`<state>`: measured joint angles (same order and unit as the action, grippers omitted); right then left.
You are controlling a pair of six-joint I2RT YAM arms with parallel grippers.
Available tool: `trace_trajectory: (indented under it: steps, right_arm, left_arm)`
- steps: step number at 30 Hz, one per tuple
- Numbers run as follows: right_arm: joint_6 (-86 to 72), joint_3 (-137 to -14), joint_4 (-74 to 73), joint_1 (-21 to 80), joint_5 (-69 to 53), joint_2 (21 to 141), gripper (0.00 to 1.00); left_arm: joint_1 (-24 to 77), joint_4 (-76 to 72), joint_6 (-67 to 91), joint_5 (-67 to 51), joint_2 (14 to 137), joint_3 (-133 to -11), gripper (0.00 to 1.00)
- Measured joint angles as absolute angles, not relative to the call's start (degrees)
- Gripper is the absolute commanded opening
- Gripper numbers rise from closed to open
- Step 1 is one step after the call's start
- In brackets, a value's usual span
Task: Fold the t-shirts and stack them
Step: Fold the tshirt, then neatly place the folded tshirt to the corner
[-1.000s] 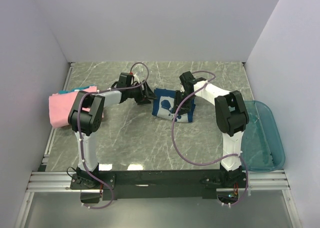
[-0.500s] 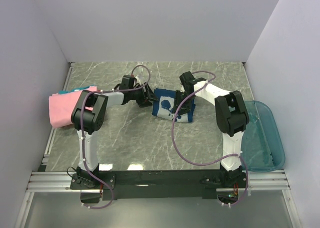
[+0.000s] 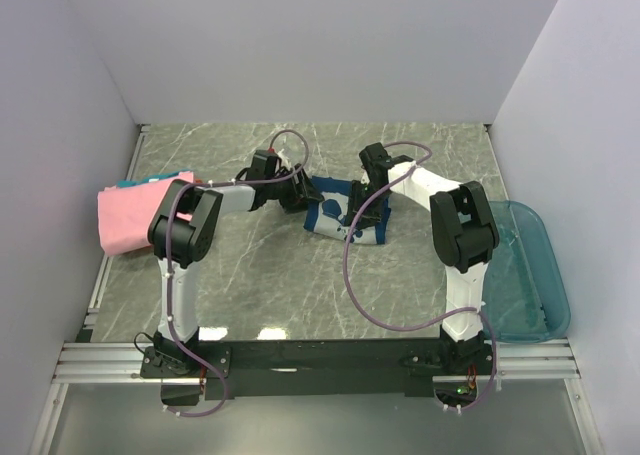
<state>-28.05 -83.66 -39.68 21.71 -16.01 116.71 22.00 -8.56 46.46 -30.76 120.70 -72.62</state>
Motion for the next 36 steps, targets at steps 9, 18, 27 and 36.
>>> trace_trajectory:
  steps: [9, 18, 27, 36]
  right_arm:
    - [-28.03, -83.15, -39.09, 21.71, -16.08, 116.38, 0.52]
    - [-28.03, -82.76, -38.79, 21.71, -16.12, 115.96, 0.54]
    - [-26.39, -82.43, -41.15, 21.76, -13.06, 113.14, 0.57]
    - [-24.16, -82.43, -44.60, 20.64, -11.18, 109.84, 0.57]
  left_arm:
    - [24.27, -8.32, 46.17, -29.08, 122.87, -74.85, 0.35]
    - [25.45, -2.04, 43.57, -26.57, 123.83, -78.65, 0.01]
    - [26.72, 13.91, 31.31, -17.21, 121.25, -84.03, 0.00]
    - [25.76, 30.70, 15.66, -5.63, 111.77, -85.19, 0.00]
